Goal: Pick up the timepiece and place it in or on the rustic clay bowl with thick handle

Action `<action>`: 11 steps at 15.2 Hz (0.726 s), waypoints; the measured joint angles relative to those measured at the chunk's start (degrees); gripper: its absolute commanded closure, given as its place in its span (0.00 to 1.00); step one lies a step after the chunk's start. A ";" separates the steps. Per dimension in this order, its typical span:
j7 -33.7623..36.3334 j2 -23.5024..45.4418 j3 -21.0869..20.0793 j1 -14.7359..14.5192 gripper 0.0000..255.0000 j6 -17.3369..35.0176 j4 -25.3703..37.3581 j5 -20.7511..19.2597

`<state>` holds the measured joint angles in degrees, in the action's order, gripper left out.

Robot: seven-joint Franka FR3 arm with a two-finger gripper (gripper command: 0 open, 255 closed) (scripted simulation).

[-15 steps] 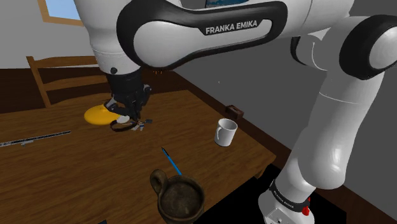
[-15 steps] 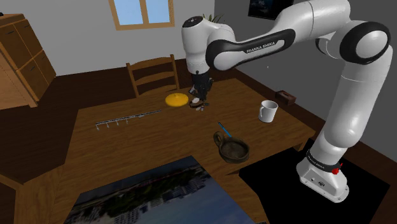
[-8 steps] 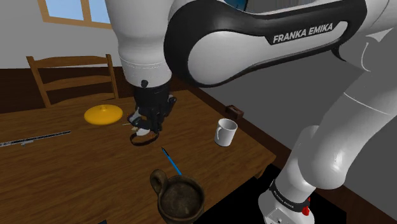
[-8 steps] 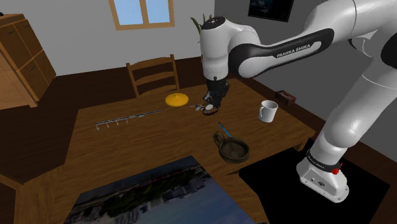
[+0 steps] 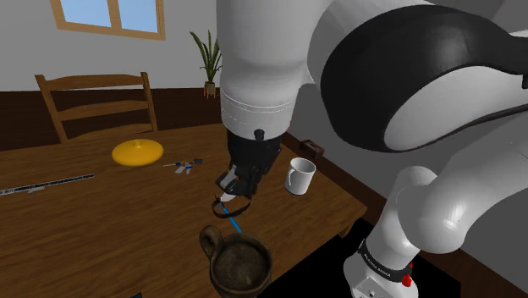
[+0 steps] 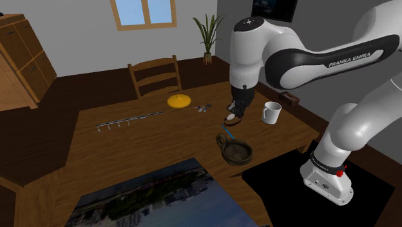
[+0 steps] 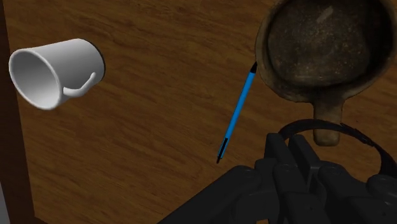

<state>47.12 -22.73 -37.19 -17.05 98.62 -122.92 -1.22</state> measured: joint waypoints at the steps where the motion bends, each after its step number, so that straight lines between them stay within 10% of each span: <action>1: 0.04 -1.88 0.17 -0.83 1.00 -0.46 -1.25 1.05; 11: 2.14 -1.88 -1.53 -1.62 1.00 5.61 -7.54 1.95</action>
<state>49.27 -24.61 -38.72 -18.67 104.22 -130.46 0.73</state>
